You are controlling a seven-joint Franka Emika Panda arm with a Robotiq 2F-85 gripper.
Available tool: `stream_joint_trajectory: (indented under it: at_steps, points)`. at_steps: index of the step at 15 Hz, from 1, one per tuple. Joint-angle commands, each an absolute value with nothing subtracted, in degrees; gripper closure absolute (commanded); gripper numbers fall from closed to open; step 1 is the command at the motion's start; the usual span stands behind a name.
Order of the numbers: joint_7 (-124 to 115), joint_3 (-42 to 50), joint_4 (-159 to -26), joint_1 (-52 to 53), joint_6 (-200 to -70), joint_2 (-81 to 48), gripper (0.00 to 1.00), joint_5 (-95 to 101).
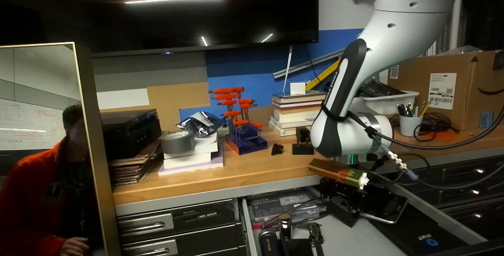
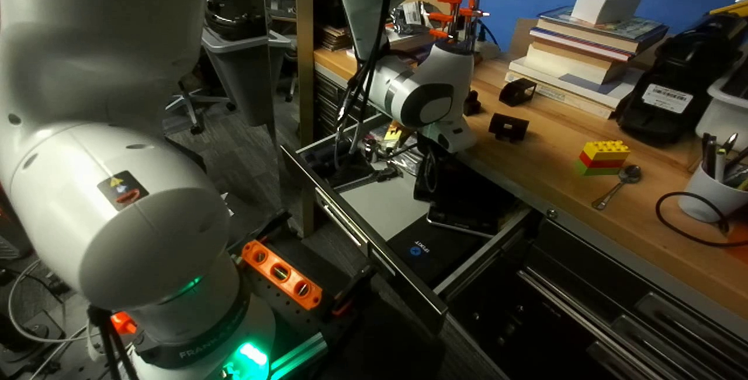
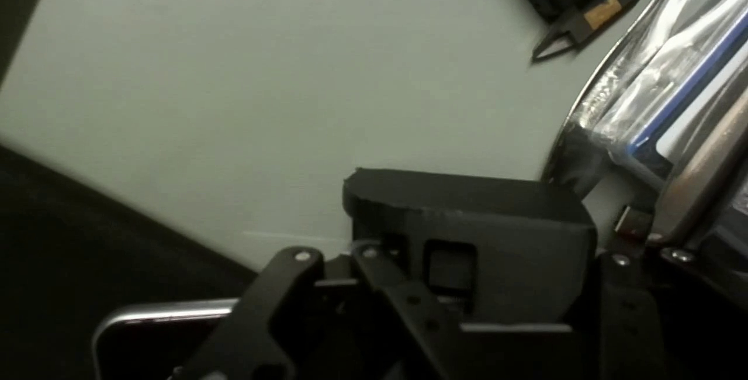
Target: Open the top middle drawer then remove two black objects from the drawer
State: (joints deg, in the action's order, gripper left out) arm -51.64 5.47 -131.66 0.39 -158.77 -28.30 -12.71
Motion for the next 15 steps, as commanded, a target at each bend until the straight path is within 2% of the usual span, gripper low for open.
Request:
stream_joint_trajectory:
  at_steps: [1, 8, 12, 15]
  points:
    - [-53.2, 8.0, -134.0, 3.7, -157.4, -23.8, 0.79, -12.0]
    - [-65.3, 15.6, -140.0, 12.5, -148.4, -9.7, 0.79, 3.7]
    - [-66.3, 10.5, -137.2, 9.5, -138.3, -2.6, 0.79, 11.0]
    - [-60.7, 6.0, -132.5, 7.5, -134.7, -2.1, 0.79, 9.5]
